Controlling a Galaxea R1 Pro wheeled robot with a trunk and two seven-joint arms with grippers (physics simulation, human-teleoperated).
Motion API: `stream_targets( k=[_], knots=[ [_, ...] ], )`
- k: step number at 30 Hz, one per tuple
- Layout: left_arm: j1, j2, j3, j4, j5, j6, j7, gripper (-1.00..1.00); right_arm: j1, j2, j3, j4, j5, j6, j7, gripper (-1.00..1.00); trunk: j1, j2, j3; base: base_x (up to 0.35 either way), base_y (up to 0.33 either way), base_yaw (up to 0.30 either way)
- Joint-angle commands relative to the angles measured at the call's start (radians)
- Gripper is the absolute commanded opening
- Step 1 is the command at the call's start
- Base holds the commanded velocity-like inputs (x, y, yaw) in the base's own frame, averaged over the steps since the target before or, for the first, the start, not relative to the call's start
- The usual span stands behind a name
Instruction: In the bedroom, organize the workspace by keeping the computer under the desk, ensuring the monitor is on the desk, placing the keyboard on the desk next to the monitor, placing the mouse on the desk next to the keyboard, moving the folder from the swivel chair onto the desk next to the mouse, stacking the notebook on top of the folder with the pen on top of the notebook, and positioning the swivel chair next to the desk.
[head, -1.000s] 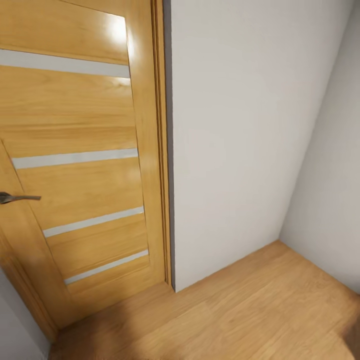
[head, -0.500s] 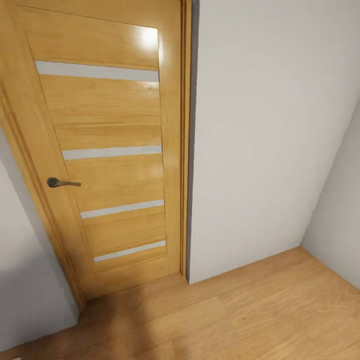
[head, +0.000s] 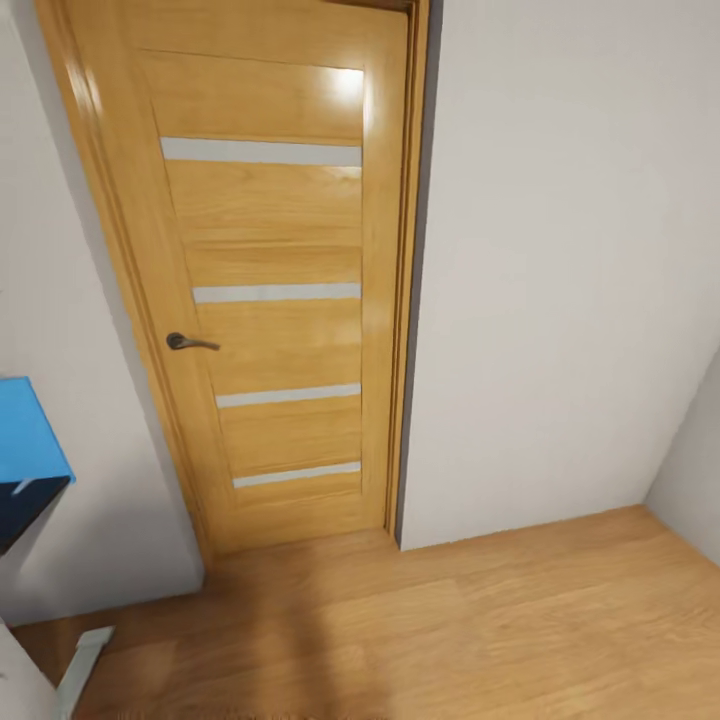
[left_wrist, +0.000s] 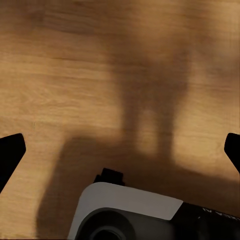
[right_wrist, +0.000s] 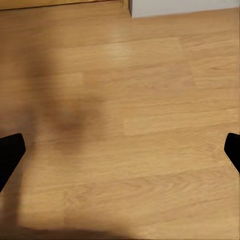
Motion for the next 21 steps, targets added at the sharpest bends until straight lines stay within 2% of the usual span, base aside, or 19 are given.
stream_targets(
  k=[1, 8, 9, 14, 19, 21],
  knots=[
    [0.0, 0.0, -0.003, 0.0, 0.009, -0.003, 0.001, 1.0, 0.0, 0.0, -0.002, 0.002, 0.008, -0.036, -0.012, 1.0, 0.0, -0.001, -0.002, -0.053, -0.138, 0.269],
    [0.0, 0.001, -0.003, 0.0, 0.009, -0.004, 0.001, 1.0, 0.0, 0.003, 0.0, 0.07, 0.009, -0.261, -0.043, 1.0, 0.0, -0.001, -0.006, -0.019, -0.116, 0.269],
    [-0.001, 0.0, -0.003, 0.0, 0.009, -0.006, 0.001, 1.0, 0.0, 0.004, 0.0, 0.089, 0.009, -0.336, -0.048, 1.0, 0.0, -0.001, -0.007, -0.002, -0.03, 0.269],
    [-0.001, -0.001, -0.003, 0.0, 0.007, -0.045, 0.0, 1.0, 0.001, 0.003, 0.0, 0.107, 0.008, -0.386, -0.051, 1.0, 0.0, -0.001, -0.01, -0.001, -0.014, 0.269],
    [0.0, -0.005, -0.003, 0.026, 0.006, -0.171, -0.003, 1.0, 0.001, 0.004, 0.0, 0.111, 0.008, -0.386, -0.051, 1.0, 0.0, -0.001, -0.014, 0.0, -0.002, 0.269],
    [0.0, -0.007, -0.005, 0.058, 0.005, -0.267, -0.004, 1.0, 0.001, 0.004, 0.0, 0.111, 0.008, -0.386, -0.051, 1.0, 0.0, -0.001, -0.015, 0.0, -0.001, 0.269]
  ],
)
